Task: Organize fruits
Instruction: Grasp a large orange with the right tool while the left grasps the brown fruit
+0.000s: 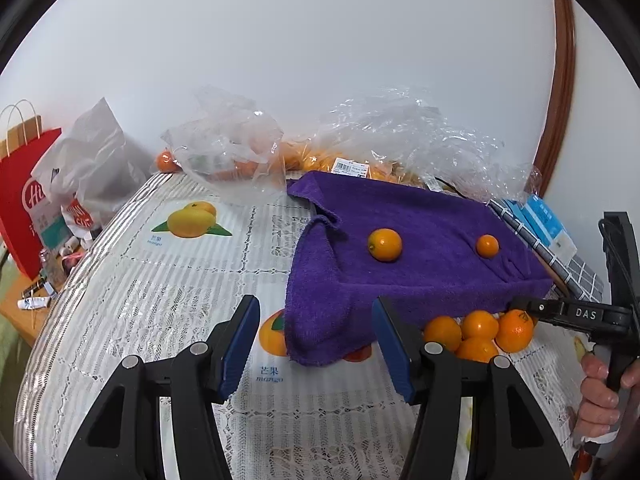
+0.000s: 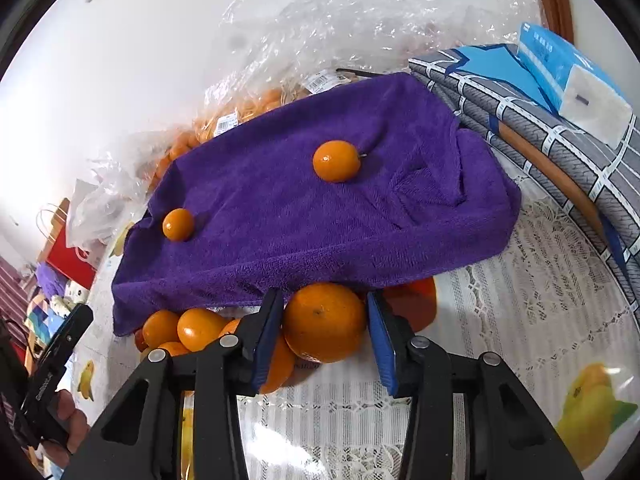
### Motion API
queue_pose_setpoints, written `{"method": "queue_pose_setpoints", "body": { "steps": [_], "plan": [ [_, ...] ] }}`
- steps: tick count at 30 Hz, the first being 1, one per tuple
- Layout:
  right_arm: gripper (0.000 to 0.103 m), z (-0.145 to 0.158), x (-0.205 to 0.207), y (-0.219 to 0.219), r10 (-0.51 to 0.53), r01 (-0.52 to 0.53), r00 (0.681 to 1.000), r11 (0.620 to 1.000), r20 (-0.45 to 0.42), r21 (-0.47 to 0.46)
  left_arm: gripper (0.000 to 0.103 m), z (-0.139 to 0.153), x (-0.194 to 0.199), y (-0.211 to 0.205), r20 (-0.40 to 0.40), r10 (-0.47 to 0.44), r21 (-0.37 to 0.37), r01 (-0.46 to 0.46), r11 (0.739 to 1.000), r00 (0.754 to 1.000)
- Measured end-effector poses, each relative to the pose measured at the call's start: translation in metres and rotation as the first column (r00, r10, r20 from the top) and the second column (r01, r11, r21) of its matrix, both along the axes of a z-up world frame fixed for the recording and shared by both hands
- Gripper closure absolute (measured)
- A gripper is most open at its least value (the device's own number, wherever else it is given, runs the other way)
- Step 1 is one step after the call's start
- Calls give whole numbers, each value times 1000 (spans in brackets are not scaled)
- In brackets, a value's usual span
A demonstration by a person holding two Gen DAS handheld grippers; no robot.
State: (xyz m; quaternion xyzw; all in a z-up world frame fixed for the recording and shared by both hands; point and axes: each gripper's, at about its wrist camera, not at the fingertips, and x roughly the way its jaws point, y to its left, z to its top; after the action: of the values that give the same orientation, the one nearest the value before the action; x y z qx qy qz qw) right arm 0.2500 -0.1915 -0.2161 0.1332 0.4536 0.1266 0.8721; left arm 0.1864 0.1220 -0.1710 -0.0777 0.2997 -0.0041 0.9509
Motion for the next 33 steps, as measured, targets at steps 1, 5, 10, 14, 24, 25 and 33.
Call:
{"method": "queue_pose_setpoints", "body": {
  "steps": [1,5,10,14,24,25,33],
  "plan": [
    [61,3,-3,-2,-2,2,1000,1000,7,-3,47,0,0,0,-1,2,0,-2,1000,1000],
    [61,16,-19,-16,-31,34,998,998,55,-57,47,-4,4,-1,-28,-13,-6,13,1000,1000],
    [60,9,-41,-24,-19,26,999,988,47,-151,47,-7,5,-3,-56,-58,-41,56,998,997],
    [59,-1,-50,-26,-26,32,999,989,44,-145,47,-11,5,-7,-82,-114,-61,109,992,990],
    [60,6,-79,-20,-32,67,988,971,153,-231,47,-20,-6,-29,-132,-308,-134,291,947,942],
    [60,8,-85,-22,-34,73,986,970,166,-234,47,-22,-8,-32,-141,-328,-136,310,941,934],
    [60,8,-90,-31,-58,90,985,977,161,-196,47,-31,-25,-45,-201,-383,-94,372,923,901]
  ]
}}
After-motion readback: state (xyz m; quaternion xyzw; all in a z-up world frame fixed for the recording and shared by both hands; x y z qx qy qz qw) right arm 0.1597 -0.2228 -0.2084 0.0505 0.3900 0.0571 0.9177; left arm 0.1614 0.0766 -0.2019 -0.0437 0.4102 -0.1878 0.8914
